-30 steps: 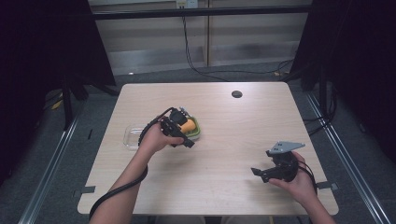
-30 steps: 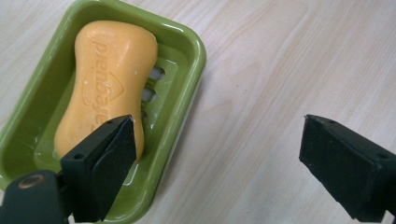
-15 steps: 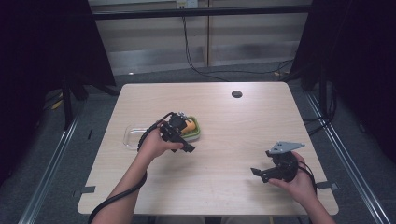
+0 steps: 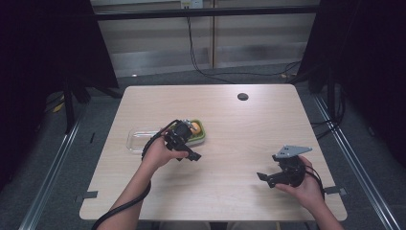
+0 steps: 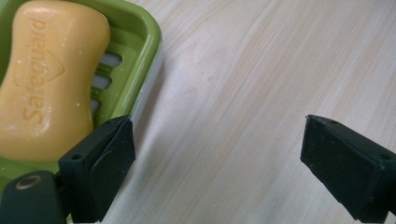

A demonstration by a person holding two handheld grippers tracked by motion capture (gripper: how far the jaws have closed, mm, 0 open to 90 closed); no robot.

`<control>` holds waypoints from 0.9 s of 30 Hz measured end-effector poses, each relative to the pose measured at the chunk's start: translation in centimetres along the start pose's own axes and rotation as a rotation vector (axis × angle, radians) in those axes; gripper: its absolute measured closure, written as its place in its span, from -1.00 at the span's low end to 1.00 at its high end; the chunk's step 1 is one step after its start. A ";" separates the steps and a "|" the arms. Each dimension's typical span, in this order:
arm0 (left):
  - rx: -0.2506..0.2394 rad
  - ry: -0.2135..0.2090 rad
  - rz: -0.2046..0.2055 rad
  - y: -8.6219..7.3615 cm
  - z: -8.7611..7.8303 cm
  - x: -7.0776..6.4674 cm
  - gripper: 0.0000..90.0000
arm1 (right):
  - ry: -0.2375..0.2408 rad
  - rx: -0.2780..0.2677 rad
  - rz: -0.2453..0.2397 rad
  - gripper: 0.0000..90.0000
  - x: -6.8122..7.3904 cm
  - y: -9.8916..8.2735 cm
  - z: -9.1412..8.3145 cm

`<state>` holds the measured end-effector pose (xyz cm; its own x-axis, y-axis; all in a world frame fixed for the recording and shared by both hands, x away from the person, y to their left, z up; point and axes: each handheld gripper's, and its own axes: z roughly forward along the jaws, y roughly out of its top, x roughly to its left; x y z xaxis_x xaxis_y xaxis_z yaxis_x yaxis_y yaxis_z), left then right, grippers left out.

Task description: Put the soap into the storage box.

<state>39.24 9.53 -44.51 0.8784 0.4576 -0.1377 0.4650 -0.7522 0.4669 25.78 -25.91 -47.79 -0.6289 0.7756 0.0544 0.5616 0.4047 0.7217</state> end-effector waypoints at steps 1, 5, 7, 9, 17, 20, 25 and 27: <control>0.008 -0.001 0.011 -0.1 0.0 0.0 -0.78 | 0.000 0.000 0.000 -0.82 0.0 0.0 0.0; 0.010 -0.003 0.003 -0.3 0.2 -0.2 -0.78 | 0.000 0.001 0.001 -0.82 0.1 0.0 0.0; -0.002 -0.005 0.007 -0.5 0.4 -0.3 -0.78 | -0.002 0.005 0.004 -0.82 0.1 0.0 0.0; -0.010 -0.009 0.004 -0.5 0.5 -0.4 -0.78 | -0.003 0.005 0.003 -0.82 0.1 0.0 0.0; -0.006 -0.013 0.015 -0.7 0.5 -0.7 -0.78 | 0.002 0.000 -0.005 -0.82 0.1 0.0 0.0; -0.011 -0.013 0.008 -0.8 0.5 -1.0 -0.78 | 0.003 0.000 -0.006 -0.82 0.1 0.0 0.0; -0.012 -0.022 0.016 -1.1 0.8 -1.3 -0.78 | 0.002 0.003 -0.005 -0.82 0.2 0.1 0.1; -0.018 -0.025 0.018 -1.1 0.9 -1.5 -0.78 | 0.003 0.004 -0.005 -0.82 0.3 0.1 0.0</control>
<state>37.51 9.30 -45.58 0.8893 0.4317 -0.1509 0.4471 -0.7516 0.4849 25.67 -25.63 -47.73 -0.6333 0.7721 0.0524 0.5603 0.4108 0.7192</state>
